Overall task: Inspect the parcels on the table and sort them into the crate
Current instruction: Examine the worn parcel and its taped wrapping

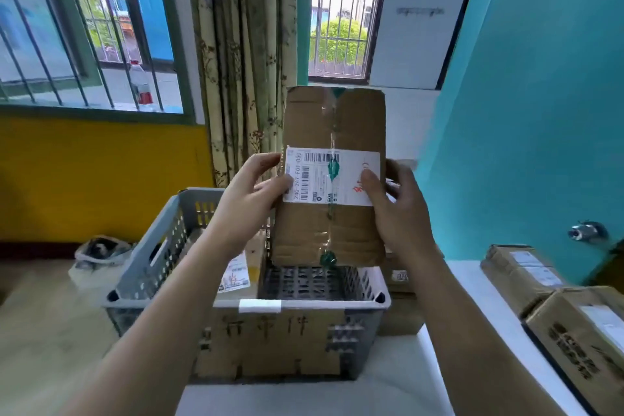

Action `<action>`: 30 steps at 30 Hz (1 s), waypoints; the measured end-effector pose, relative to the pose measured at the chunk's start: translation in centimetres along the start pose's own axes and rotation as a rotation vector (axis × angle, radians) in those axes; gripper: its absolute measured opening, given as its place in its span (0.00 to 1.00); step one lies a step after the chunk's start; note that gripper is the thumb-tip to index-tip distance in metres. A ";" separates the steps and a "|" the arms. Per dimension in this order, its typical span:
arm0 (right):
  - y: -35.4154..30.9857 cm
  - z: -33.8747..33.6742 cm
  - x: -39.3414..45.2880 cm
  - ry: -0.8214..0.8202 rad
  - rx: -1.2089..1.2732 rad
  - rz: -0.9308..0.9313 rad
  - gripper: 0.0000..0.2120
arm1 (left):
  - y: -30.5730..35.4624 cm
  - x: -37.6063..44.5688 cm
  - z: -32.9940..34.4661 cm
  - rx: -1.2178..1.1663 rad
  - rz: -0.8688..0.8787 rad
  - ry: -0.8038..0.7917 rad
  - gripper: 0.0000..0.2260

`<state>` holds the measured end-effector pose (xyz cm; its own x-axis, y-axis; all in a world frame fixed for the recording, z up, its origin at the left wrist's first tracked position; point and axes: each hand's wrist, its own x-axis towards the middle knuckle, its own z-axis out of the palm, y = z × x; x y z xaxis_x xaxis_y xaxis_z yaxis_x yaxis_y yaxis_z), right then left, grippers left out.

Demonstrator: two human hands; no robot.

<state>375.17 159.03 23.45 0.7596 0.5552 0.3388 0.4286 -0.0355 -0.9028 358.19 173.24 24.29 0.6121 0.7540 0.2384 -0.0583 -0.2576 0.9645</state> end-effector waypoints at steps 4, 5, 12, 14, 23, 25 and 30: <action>0.4 4.6 0.3 -0.118 0.002 0.045 0.25 | -1.7 0.7 -3.6 0.024 -0.055 0.039 0.16; 0.5 5.3 0.4 -0.146 -0.014 0.051 0.25 | -2.2 0.9 -4.2 0.025 -0.077 0.049 0.17; 2.2 9.6 1.1 -0.302 -0.128 0.174 0.27 | -6.4 2.6 -7.1 0.086 -0.227 0.076 0.19; 2.7 10.0 1.3 -0.331 -0.201 0.193 0.24 | -7.5 3.2 -7.0 0.126 -0.247 0.052 0.17; 8.1 11.8 2.9 -0.492 -0.362 0.383 0.24 | -13.5 6.2 -5.8 0.415 -0.418 -0.091 0.14; 9.5 11.9 3.2 -0.519 -0.385 0.417 0.25 | -14.7 6.9 -5.1 0.528 -0.427 -0.133 0.15; 12.2 12.7 4.1 -0.583 -0.472 0.472 0.24 | -16.8 8.1 -4.0 0.569 -0.450 -0.191 0.23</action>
<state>377.28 171.36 10.47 0.5932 0.7266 -0.3466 0.3885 -0.6354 -0.6673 360.99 186.11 10.51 0.6097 0.7556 -0.2394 0.6151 -0.2606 0.7441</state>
